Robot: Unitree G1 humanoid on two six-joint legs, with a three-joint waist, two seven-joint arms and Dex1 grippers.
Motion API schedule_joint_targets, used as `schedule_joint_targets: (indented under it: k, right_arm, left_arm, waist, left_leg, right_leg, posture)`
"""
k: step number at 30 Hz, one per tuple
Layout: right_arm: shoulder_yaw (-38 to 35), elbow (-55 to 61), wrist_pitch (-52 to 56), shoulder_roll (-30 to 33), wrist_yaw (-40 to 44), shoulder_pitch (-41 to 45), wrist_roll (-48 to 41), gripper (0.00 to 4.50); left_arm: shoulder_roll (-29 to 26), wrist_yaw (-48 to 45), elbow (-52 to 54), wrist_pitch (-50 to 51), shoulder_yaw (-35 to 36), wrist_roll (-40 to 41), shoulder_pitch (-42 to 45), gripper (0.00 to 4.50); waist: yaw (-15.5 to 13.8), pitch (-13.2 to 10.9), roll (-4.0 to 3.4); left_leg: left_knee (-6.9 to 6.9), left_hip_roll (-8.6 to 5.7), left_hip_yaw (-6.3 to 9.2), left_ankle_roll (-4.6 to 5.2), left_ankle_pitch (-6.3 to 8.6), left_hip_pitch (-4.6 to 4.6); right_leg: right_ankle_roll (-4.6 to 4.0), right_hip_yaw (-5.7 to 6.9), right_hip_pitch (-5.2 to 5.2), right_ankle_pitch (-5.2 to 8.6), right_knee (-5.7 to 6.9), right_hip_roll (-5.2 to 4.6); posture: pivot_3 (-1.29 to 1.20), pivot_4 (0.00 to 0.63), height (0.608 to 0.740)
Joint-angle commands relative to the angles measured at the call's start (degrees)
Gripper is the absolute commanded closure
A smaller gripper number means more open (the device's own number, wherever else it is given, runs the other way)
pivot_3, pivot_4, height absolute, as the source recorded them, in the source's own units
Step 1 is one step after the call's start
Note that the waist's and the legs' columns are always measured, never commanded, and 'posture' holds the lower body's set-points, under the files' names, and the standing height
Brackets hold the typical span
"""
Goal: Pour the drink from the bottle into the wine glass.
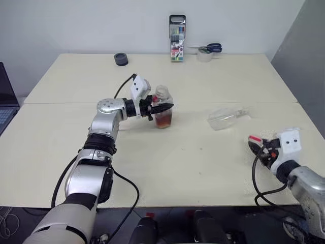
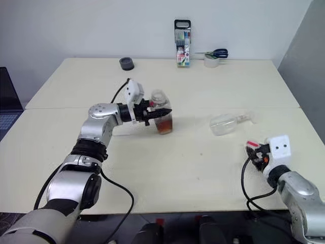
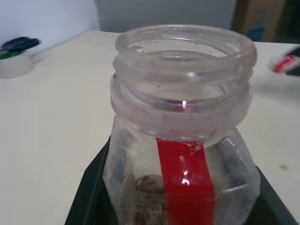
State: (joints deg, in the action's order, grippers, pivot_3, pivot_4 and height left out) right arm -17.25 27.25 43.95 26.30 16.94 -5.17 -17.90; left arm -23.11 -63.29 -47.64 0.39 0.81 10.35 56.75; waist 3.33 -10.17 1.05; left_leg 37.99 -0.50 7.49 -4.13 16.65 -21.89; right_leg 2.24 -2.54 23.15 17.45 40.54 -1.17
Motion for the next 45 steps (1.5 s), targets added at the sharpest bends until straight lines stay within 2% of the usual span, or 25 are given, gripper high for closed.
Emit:
schedule_joint_targets:
  k: [1,6,12,16,18,22,28,36,42,43,45]
  right_arm:
    - [0.7,-4.9,-1.8,-1.3,-2.6,1.0,2.6,1.85]
    - [2.0,-6.7,-1.7,2.8,0.7,0.4,3.7,0.04]
    - [2.6,-2.8,-5.9,14.4,9.1,-2.7,5.6,0.00]
    - [1.6,4.1,-5.6,15.6,16.9,1.4,-4.2,0.00]
    - [5.4,7.8,-3.0,13.3,18.0,9.4,-9.8,0.00]
    - [17.4,7.5,-1.4,6.7,16.0,24.0,-8.8,0.00]
    - [27.8,0.4,-2.3,-0.4,13.7,34.6,-3.9,0.00]
    - [32.9,-4.7,-4.7,-4.6,14.8,39.6,0.0,0.00]
    - [33.8,-5.2,-5.1,-5.5,15.7,39.8,1.3,0.00]
    - [33.8,-5.1,-5.1,-5.6,15.7,39.8,1.4,0.00]
    - [33.7,-5.0,-4.9,-5.8,15.8,39.8,1.4,0.00]
  left_arm:
    - [-2.3,3.8,-1.1,-2.6,3.0,0.3,2.9,2.79]
    - [-5.2,8.5,-1.7,-3.4,4.4,-0.4,2.3,2.79]
    - [-8.2,17.8,-3.4,-3.9,5.7,-2.3,1.3,2.79]
    - [-9.7,24.2,-4.9,-3.1,7.1,-3.0,0.8,2.79]
    - [-10.9,28.0,-5.3,-2.2,8.1,-3.3,-0.2,2.79]
    - [-11.7,32.6,-4.0,0.1,10.3,-1.9,-2.2,2.79]
    - [-10.9,34.2,-0.9,3.1,13.5,1.1,-5.1,2.79]
    - [-9.9,34.9,1.9,3.5,14.0,1.5,-8.7,2.79]
    - [-9.0,34.9,3.7,3.7,14.2,2.0,-11.4,2.79]
    - [-8.9,35.0,4.0,3.7,14.5,2.3,-11.8,2.23]
    - [-8.8,35.2,4.7,3.6,14.7,2.5,-12.5,1.82]
  waist:
    - [0.2,0.0,-0.01]
    - [0.1,0.0,0.09]
    - [-0.1,0.0,0.09]
    - [-0.1,0.0,0.14]
    - [0.4,0.0,0.14]
    - [1.4,0.0,0.17]
    - [1.0,0.0,0.26]
    - [0.8,0.0,0.29]
    - [0.8,0.0,0.29]
    - [0.9,0.0,0.29]
    - [0.8,0.0,0.29]
  left_leg:
    - [-0.01,0.01,-0.02,0.00,0.00,0.02]
    - [0.08,0.00,-0.03,-0.01,-0.01,0.06]
    - [0.05,-0.03,0.05,-0.01,0.00,0.01]
    - [0.05,-0.02,0.07,0.00,0.00,-0.02]
    - [0.07,0.01,0.04,0.00,-0.01,0.01]
    - [0.06,0.09,0.14,-0.01,-0.03,0.09]
    - [0.10,0.00,0.28,-0.26,-0.16,-0.16]
    - [0.09,-0.08,0.25,-0.25,-0.16,-0.14]
    - [0.08,-0.07,0.21,-0.25,-0.16,-0.07]
    - [0.08,-0.07,0.22,-0.25,-0.16,-0.07]
    - [0.08,-0.06,0.22,-0.25,-0.15,-0.06]
  right_leg:
    - [0.00,-0.01,0.00,0.00,0.02,0.01]
    - [0.00,-0.03,-0.04,0.00,0.07,-0.01]
    - [0.00,0.03,-0.04,0.00,0.05,-0.02]
    - [0.00,0.04,-0.04,0.00,-0.01,-0.03]
    - [0.01,0.02,-0.04,0.00,0.02,-0.02]
    - [0.00,0.09,-0.01,0.01,0.21,0.05]
    - [-0.03,0.17,0.10,0.01,0.19,-0.31]
    - [-0.03,0.21,0.10,0.01,0.16,-0.50]
    - [-0.03,0.21,0.10,0.01,0.21,-0.48]
    - [-0.03,0.21,0.10,0.01,0.21,-0.48]
    - [-0.03,0.20,0.10,0.01,0.22,-0.48]
  posture:
    - [0.00,0.150,0.740]
    - [0.00,0.150,0.740]
    - [0.00,0.150,0.740]
    - [0.00,0.150,0.740]
    - [0.00,0.150,0.740]
    - [0.00,0.150,0.740]
    - [0.00,0.150,0.740]
    - [0.00,0.150,0.740]
    - [0.00,0.150,0.740]
    - [0.00,0.150,0.740]
    - [0.00,0.150,0.740]
